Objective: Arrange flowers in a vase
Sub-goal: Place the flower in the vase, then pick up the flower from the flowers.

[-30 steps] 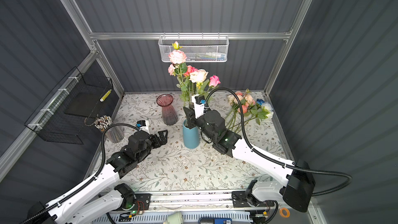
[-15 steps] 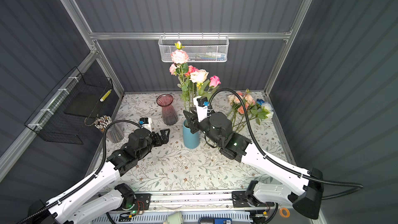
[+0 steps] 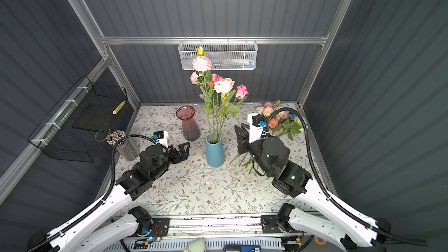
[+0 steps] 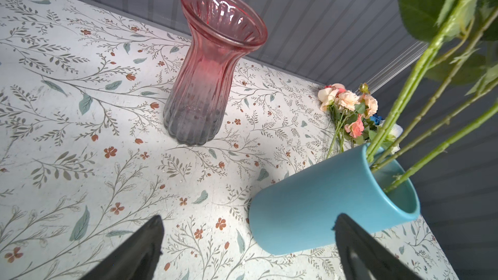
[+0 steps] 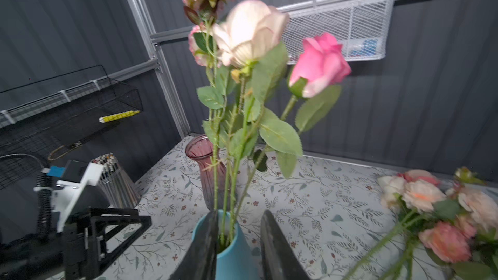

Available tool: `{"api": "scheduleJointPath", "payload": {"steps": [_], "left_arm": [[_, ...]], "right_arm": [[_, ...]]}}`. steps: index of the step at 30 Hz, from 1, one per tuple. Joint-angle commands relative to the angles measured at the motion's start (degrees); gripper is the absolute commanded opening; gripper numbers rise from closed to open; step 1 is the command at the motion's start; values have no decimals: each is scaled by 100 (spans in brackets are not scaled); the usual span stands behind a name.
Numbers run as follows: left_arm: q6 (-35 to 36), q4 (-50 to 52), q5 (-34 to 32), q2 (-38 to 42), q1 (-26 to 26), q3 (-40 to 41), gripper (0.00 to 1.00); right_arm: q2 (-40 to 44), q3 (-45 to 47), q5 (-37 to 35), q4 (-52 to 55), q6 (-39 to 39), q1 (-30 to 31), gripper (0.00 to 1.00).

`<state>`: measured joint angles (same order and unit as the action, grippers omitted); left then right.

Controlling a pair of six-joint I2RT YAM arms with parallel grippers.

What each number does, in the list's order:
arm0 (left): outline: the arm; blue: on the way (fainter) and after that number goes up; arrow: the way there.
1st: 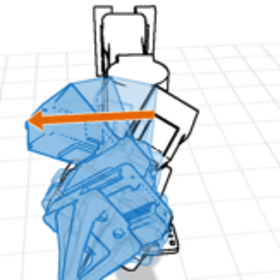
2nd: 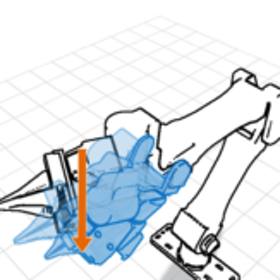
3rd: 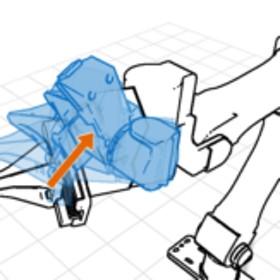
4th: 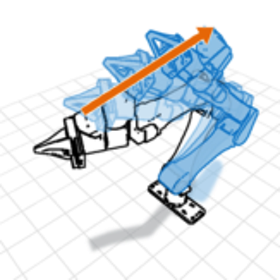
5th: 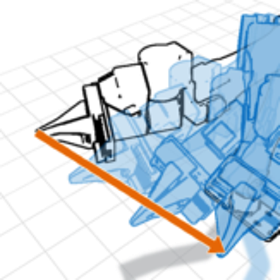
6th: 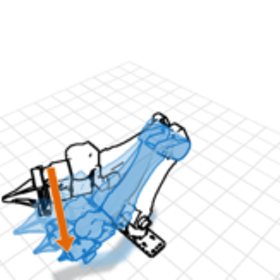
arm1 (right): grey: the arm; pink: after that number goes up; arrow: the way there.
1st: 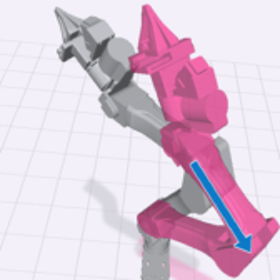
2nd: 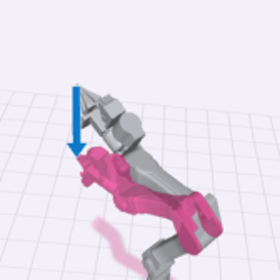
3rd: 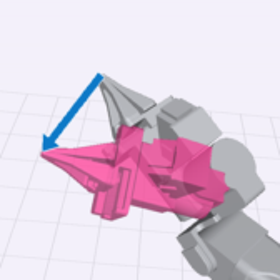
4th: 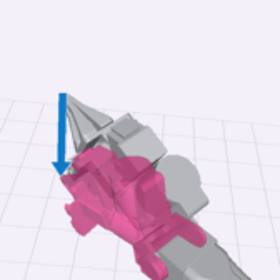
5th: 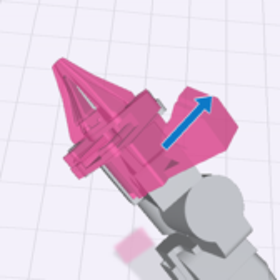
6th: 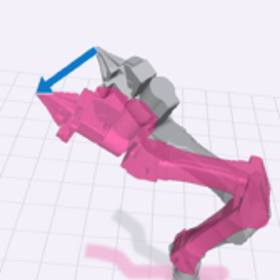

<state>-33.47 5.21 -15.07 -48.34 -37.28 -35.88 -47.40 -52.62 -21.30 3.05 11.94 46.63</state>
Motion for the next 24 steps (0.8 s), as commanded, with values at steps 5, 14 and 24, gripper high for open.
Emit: {"api": "scheduleJointPath", "payload": {"steps": [5, 14, 24], "left_arm": [[-128, -308, 314, 14, 29, 252, 99], [-301, -685, 1070, -589, 28, 363, 99], [-268, -645, 937, -565, 28, 503, 100]], "right_arm": [[528, 668, 605, 403, 1191, -1965, 33], [-859, 595, 2235, 772, 2424, -4232, 40], [-4092, -973, 3392, 1330, 1833, -4958, 38]]}}
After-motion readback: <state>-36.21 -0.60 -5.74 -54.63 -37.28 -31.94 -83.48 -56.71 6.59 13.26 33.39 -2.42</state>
